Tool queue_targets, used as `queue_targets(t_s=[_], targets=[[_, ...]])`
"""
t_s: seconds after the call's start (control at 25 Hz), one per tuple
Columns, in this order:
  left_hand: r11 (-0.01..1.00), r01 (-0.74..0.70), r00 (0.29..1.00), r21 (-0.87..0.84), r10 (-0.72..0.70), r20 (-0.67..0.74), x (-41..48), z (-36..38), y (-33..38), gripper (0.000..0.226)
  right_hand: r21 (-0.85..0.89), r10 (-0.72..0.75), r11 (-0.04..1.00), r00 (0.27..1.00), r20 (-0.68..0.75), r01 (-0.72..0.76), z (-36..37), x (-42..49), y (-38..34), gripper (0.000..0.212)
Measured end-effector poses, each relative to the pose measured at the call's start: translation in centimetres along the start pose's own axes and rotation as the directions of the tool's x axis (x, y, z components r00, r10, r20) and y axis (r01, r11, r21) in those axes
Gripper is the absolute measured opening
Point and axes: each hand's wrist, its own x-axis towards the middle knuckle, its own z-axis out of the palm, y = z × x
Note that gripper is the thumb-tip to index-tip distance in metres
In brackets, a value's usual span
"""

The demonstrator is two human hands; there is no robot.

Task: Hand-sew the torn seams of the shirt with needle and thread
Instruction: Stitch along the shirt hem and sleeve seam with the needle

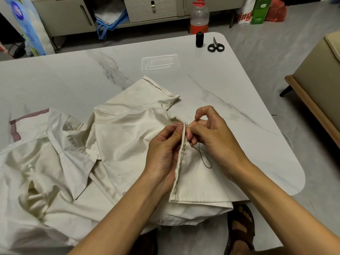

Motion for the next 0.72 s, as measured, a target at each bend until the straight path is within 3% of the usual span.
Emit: queue_targets(t_s=[0.52, 0.72], targets=[[0.998, 0.029, 0.999, -0.047, -0.028, 0.037, 0.45, -0.57, -0.35, 0.015, 0.025, -0.005, 1.000, 1.000, 0.023, 0.004, 0.27, 0.04, 0.03, 0.019], [0.999, 0.032, 0.999, 0.005, -0.032, -0.018, 0.65, -0.78, -0.49, 0.013, -0.147, -0.082, 0.986, 0.997, 0.006, 0.082, 0.28, -0.01, 0.45, 0.018]])
